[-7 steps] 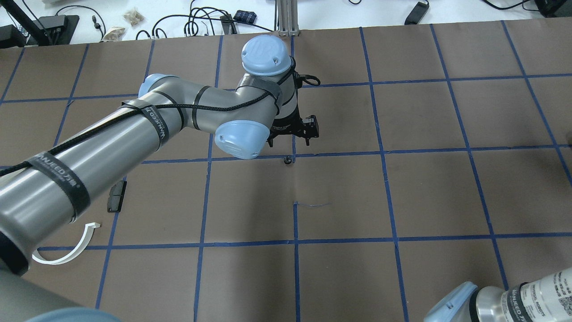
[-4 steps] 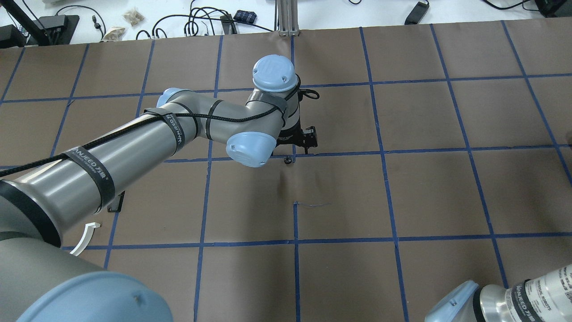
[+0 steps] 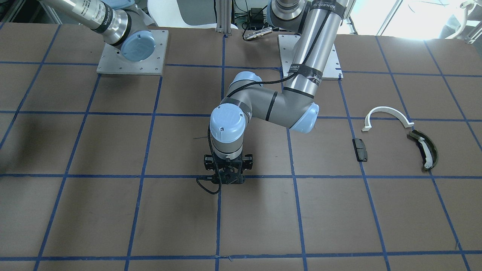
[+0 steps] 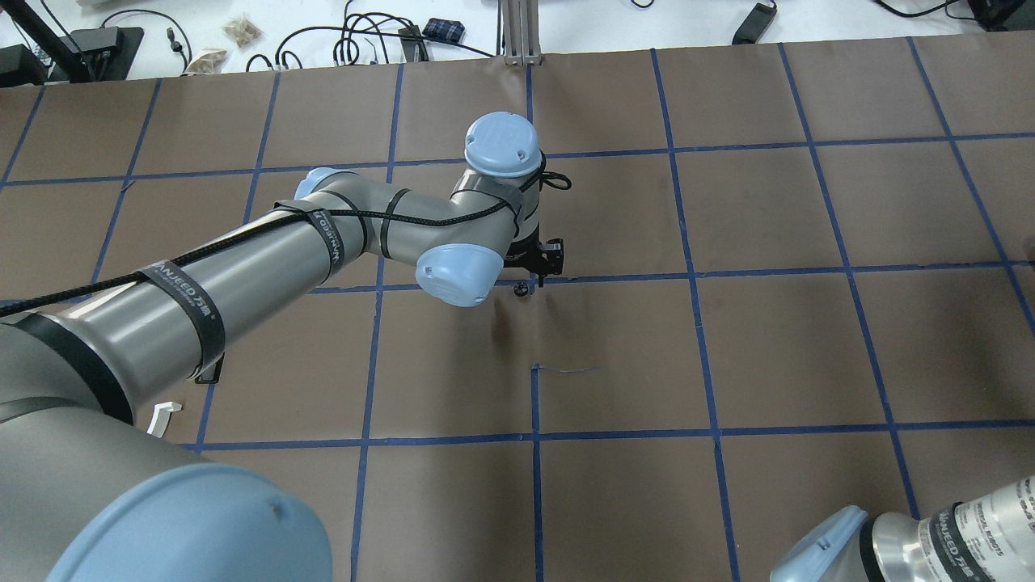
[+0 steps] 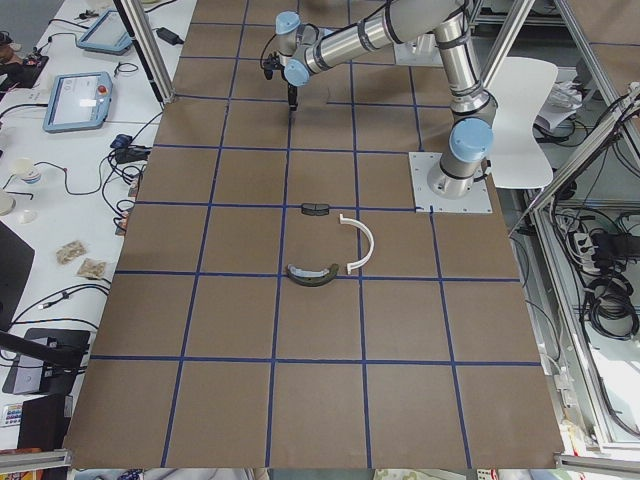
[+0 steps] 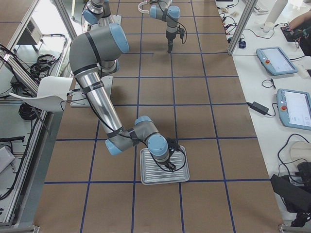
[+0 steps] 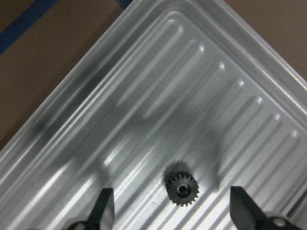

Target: Place bearing gear from tray to pile

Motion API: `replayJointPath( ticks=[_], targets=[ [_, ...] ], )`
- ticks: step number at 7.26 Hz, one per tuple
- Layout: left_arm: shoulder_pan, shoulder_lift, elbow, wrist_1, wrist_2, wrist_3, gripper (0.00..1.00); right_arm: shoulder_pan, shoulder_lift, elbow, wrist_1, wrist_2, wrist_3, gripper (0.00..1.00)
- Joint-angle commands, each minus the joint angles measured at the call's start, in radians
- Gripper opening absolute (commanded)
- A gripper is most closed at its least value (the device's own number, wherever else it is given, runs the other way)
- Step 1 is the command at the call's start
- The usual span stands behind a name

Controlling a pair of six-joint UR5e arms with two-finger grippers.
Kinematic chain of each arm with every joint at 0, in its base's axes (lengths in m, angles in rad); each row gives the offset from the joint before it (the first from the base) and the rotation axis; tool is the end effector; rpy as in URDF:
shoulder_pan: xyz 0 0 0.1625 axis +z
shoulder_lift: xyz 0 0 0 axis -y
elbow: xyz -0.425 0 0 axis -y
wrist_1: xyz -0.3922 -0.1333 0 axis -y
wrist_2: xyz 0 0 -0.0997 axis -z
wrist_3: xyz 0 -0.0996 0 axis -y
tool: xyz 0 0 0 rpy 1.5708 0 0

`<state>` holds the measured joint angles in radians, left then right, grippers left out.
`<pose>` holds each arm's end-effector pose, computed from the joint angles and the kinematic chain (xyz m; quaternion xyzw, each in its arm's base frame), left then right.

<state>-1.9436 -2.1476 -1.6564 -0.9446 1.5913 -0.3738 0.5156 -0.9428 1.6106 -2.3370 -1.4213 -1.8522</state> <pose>-0.3543 -0.5455 0.1744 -0.0003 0.9998 0.0131 0.0161 -0.5069 -0.4575 0.1753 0.3899 -0.9165 0.0798 0.0400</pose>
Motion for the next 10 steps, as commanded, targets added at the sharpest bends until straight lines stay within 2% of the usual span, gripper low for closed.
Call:
replayJointPath(
  ticks=[1,2,3,4,5,6,7,8,9,10],
  targets=[
    [-0.002,-0.005,-0.005,0.024,0.001,0.018,0.65,0.0,0.038,-0.009,-0.047,0.007,-0.012,0.78],
    [-0.003,-0.008,-0.003,0.023,0.001,0.015,0.39,0.004,0.036,-0.009,-0.047,0.007,-0.009,0.72],
    [-0.003,-0.003,-0.002,0.027,0.001,0.007,0.05,0.006,0.036,-0.009,-0.047,0.007,-0.009,0.59],
    [-0.003,0.003,-0.005,0.023,0.006,0.007,0.02,0.006,0.036,-0.009,-0.047,0.007,-0.01,0.48],
    [0.003,0.03,-0.006,0.007,0.004,0.019,0.0,0.008,0.032,-0.008,-0.045,0.007,-0.006,0.33],
    [0.02,0.058,0.01,-0.038,0.009,0.026,0.0,0.011,0.032,-0.008,-0.039,0.007,-0.002,0.23],
    [0.082,0.11,-0.006,-0.072,0.08,0.191,0.0,0.011,0.026,-0.006,-0.036,0.007,0.001,0.17],
    [0.169,0.164,-0.017,-0.141,0.085,0.284,0.0,0.012,0.004,-0.005,-0.022,0.007,0.002,0.15],
    [0.254,0.219,-0.055,-0.169,0.085,0.359,0.0,0.035,-0.061,0.0,0.011,0.007,0.004,0.14],
    [0.314,0.271,-0.145,-0.155,0.09,0.39,0.0,0.069,-0.118,0.0,0.094,-0.004,0.026,0.14]
  ],
)
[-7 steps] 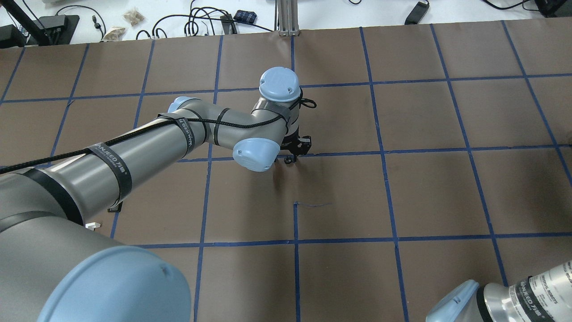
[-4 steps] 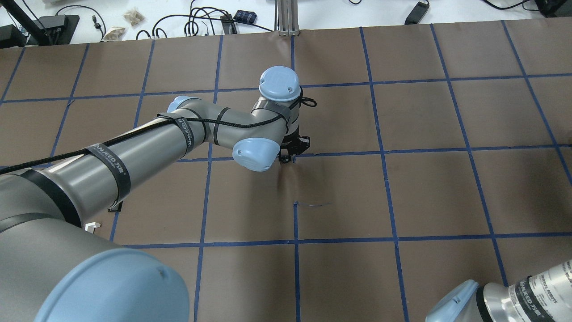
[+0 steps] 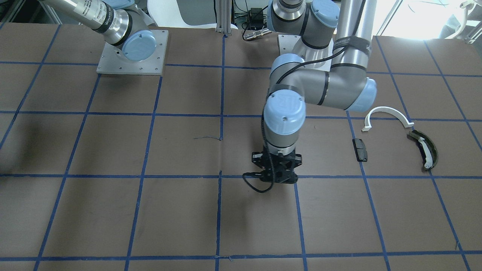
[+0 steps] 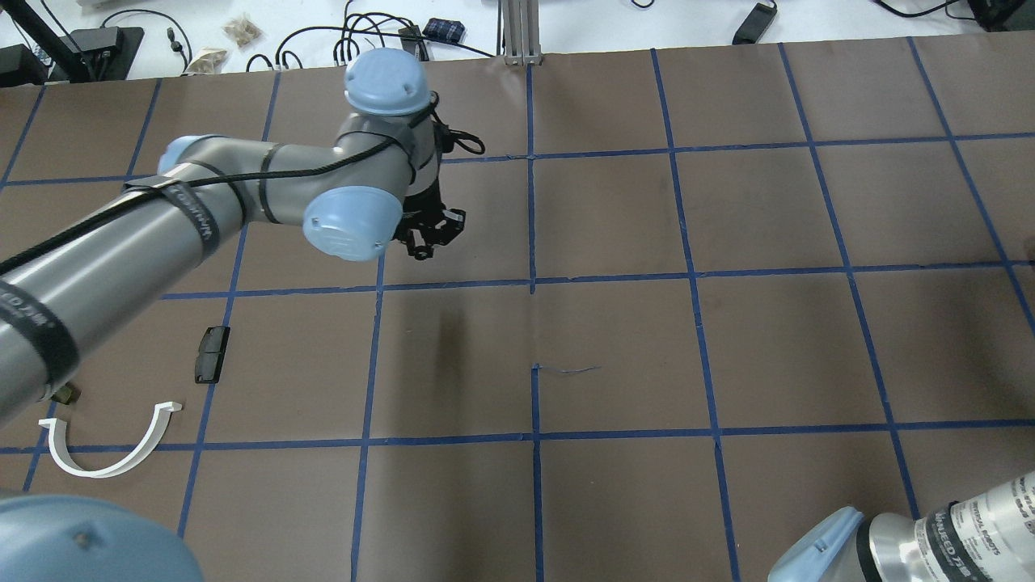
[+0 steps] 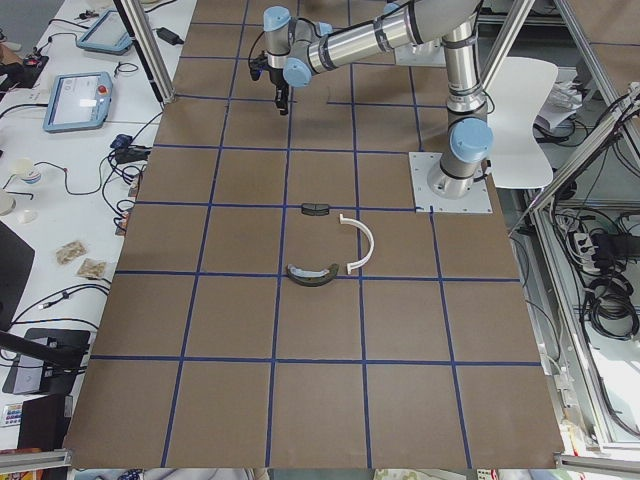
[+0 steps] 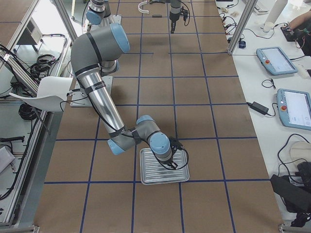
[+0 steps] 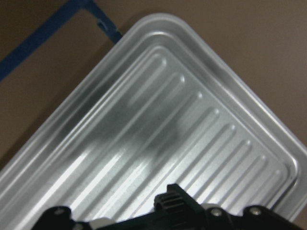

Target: Place bearing gear from tray to pile

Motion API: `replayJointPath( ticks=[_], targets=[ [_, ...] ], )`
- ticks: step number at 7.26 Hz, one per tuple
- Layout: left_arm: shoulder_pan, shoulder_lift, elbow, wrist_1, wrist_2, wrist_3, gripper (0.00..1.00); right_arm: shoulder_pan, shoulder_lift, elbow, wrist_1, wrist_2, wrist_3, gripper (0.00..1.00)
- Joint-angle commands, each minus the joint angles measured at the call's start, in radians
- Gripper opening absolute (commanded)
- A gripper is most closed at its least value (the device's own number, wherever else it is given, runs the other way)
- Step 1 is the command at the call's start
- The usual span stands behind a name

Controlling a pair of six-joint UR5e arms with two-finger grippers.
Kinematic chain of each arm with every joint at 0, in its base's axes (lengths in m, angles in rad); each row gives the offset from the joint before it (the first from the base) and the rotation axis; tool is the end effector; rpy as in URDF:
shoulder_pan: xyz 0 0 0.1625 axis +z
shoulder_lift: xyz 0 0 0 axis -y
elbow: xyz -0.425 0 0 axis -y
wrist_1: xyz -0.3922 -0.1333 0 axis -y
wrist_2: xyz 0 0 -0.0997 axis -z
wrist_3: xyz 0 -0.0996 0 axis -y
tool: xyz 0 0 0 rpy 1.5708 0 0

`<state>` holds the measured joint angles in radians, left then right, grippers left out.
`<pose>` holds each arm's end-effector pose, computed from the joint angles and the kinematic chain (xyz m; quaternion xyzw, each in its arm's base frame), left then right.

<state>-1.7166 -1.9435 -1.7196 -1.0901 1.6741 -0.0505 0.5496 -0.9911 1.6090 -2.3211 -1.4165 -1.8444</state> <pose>-0.2075 -0.5663 0.2599 0.0486 0.9973 0.0152 0.0534 -0.4888 -0.4737 0.2065 0.4027 -0.9097 0.0852 0.0548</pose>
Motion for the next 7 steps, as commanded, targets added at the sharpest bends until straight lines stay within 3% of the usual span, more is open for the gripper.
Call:
replayJointPath(
  ticks=[1,3,5,7],
  targets=[
    [0.15,0.116,-0.139,0.033,0.044,0.186,0.0,0.056,-0.105,0.002,0.13,-0.012,0.052,0.14],
    [0.329,0.194,-0.19,0.027,0.039,0.398,0.0,0.145,-0.158,0.008,0.257,-0.012,0.149,0.14],
    [0.499,0.265,-0.25,0.027,0.039,0.58,0.0,0.315,-0.202,0.009,0.391,0.002,0.371,0.14],
    [0.741,0.272,-0.334,0.041,0.0,0.799,0.0,0.552,-0.208,0.012,0.401,0.001,0.712,0.15]
  ],
)
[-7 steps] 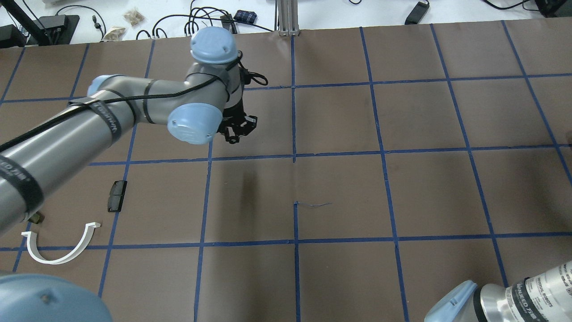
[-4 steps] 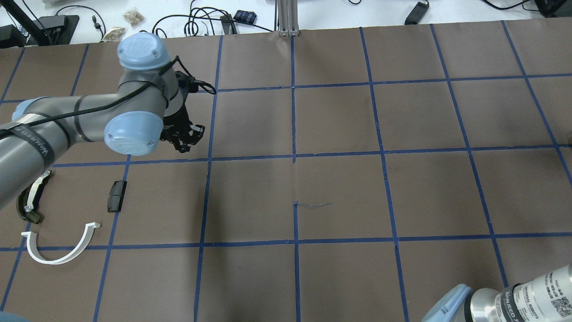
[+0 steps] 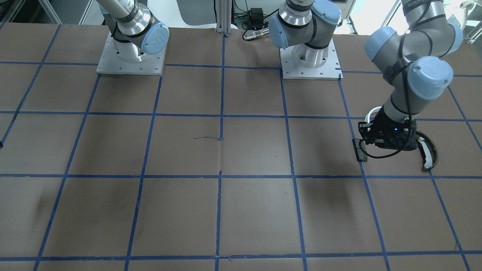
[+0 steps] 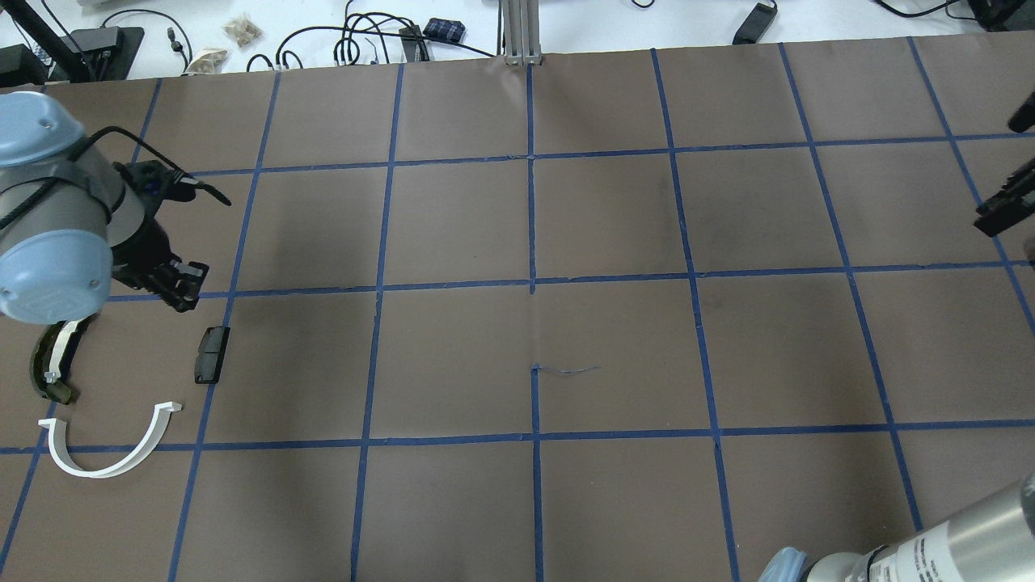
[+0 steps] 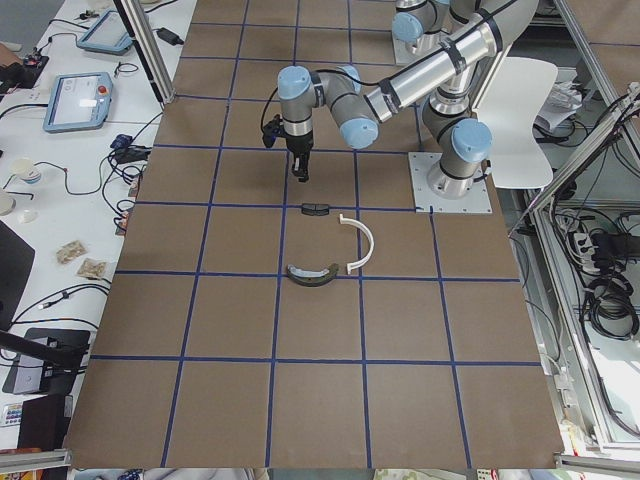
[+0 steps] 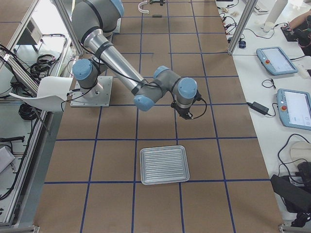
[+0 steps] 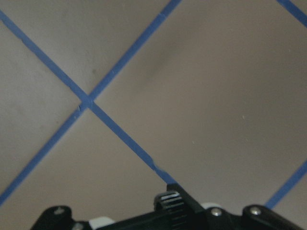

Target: Place bearing gear from tray to pile

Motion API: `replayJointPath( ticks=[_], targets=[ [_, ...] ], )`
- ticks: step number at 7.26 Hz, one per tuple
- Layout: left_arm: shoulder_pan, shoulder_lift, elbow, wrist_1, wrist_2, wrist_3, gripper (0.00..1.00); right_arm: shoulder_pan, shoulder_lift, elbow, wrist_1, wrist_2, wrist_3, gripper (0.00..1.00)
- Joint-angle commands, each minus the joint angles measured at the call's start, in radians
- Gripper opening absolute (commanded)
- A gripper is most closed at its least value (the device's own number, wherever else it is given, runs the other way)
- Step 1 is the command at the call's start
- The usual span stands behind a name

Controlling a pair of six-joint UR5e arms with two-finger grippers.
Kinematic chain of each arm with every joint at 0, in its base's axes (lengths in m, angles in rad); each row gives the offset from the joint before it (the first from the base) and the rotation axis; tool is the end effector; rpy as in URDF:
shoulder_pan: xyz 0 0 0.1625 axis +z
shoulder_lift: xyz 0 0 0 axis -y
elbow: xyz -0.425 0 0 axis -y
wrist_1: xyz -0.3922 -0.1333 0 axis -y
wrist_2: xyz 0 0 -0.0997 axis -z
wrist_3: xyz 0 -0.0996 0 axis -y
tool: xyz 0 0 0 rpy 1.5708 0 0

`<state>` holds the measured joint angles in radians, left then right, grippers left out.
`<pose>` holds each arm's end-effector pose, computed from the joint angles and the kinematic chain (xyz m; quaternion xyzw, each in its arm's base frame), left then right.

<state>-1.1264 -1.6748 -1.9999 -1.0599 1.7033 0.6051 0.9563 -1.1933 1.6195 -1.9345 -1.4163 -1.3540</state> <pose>0.0976 -0.4845 0.2850 0.0808 0.9945 0.0428 0.0517 -0.2286 -0.5818 0.2910 -0.3579 0.9301 -0.0470 0.0686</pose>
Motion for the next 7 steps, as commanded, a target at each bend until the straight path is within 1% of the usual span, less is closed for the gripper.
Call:
replayJointPath(
  ticks=[1,2,3,4,5,6,7],
  targets=[
    [0.246,-0.018,-0.094,0.043,-0.104,0.236,0.0,0.26,-0.008,0.0,0.012,0.003,0.378,0.15],
    [0.27,-0.023,-0.135,0.053,-0.111,0.242,0.0,0.404,0.0,0.0,0.002,0.005,0.539,0.14],
    [0.273,-0.035,-0.16,0.101,-0.151,0.252,0.0,0.553,0.013,0.0,-0.048,0.003,0.726,0.14],
    [0.275,-0.067,-0.163,0.163,-0.162,0.265,0.0,0.673,0.05,0.002,-0.12,-0.007,0.929,0.14],
    [0.275,-0.101,-0.155,0.204,-0.149,0.274,0.0,0.771,0.072,0.002,-0.162,-0.009,1.102,0.14],
    [0.275,-0.124,-0.152,0.263,-0.148,0.274,0.3,0.862,0.078,0.008,-0.199,-0.016,1.215,0.14],
    [0.275,-0.146,-0.151,0.293,-0.149,0.274,0.45,0.93,0.098,0.026,-0.246,-0.074,1.298,0.15]
  ],
)
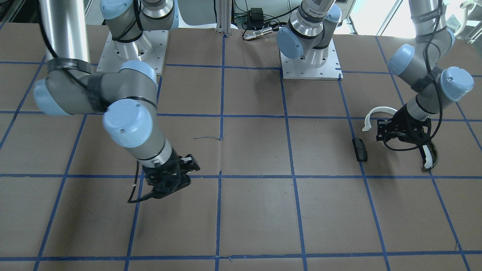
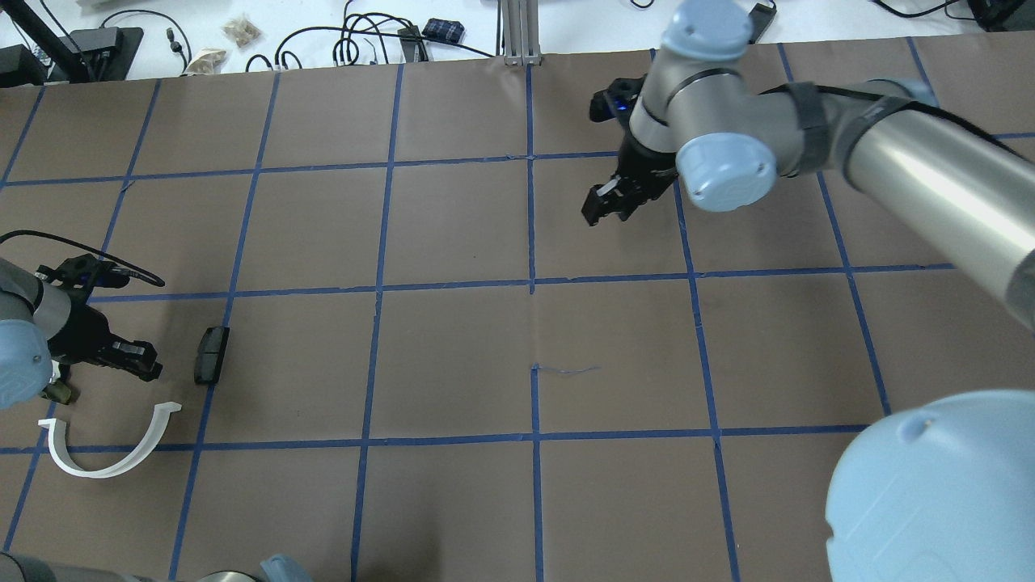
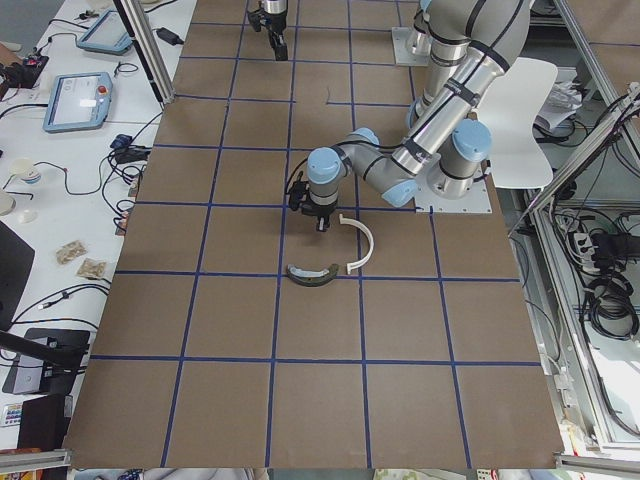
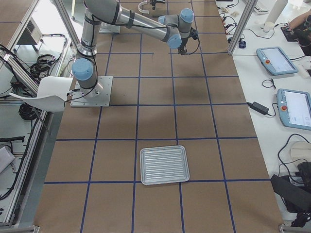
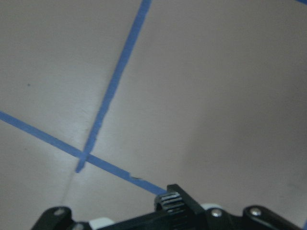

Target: Place bearing gear from tray to pile

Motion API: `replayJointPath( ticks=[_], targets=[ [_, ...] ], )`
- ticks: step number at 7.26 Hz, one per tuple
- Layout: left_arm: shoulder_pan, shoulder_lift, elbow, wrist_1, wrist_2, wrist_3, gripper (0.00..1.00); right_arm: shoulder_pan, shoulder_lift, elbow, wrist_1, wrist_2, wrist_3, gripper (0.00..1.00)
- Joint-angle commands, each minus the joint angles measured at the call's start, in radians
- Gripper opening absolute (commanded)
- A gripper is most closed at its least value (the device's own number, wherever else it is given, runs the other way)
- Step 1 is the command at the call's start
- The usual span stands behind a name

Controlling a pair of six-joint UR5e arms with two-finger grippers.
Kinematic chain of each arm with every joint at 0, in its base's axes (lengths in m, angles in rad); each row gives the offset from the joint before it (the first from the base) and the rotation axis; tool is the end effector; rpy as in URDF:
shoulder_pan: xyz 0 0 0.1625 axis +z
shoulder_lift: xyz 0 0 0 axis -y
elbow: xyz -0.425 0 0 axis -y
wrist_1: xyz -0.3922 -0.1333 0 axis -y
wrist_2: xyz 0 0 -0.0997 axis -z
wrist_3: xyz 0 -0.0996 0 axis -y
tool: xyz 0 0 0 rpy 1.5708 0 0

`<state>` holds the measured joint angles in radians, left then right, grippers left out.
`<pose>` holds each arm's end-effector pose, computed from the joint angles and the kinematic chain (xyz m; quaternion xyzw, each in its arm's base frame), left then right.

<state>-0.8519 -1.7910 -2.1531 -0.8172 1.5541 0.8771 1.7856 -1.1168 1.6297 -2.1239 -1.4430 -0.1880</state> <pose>0.2014 -0.4351 0.1909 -0.0788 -0.9966 -0.0111 0.0233 0.2773 -0.5861 0.2573 -0.2009 0.9773 -0.0192 0.0641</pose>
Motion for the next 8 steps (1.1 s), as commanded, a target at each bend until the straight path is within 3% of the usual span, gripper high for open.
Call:
replayJointPath(
  ticks=[1,2,3,4,5,7,8],
  targets=[
    [0.001,-0.043,0.002,0.064,0.0,0.0,0.61,0.145,0.043,0.042,-0.091,-0.118,0.18,0.15],
    [0.001,-0.051,0.01,0.096,-0.002,-0.003,0.69,0.159,0.06,0.079,-0.167,-0.149,0.177,0.16],
    [-0.007,-0.048,0.028,0.108,-0.003,-0.012,0.71,0.159,0.06,0.099,-0.215,-0.155,0.173,0.24],
    [-0.027,-0.041,0.066,0.095,-0.012,-0.016,0.74,0.159,0.063,0.098,-0.218,-0.166,0.18,0.92],
    [-0.089,-0.034,0.1,0.093,-0.006,-0.016,0.74,0.158,0.061,0.091,-0.214,-0.168,0.168,1.0],
    [-0.25,-0.013,0.224,-0.007,0.003,-0.085,0.74,0.124,0.034,0.012,-0.17,-0.158,0.168,1.0],
    [-0.33,-0.028,0.281,-0.081,-0.009,-0.193,0.74,0.086,0.014,-0.061,-0.065,-0.165,0.168,1.0]
  ],
)
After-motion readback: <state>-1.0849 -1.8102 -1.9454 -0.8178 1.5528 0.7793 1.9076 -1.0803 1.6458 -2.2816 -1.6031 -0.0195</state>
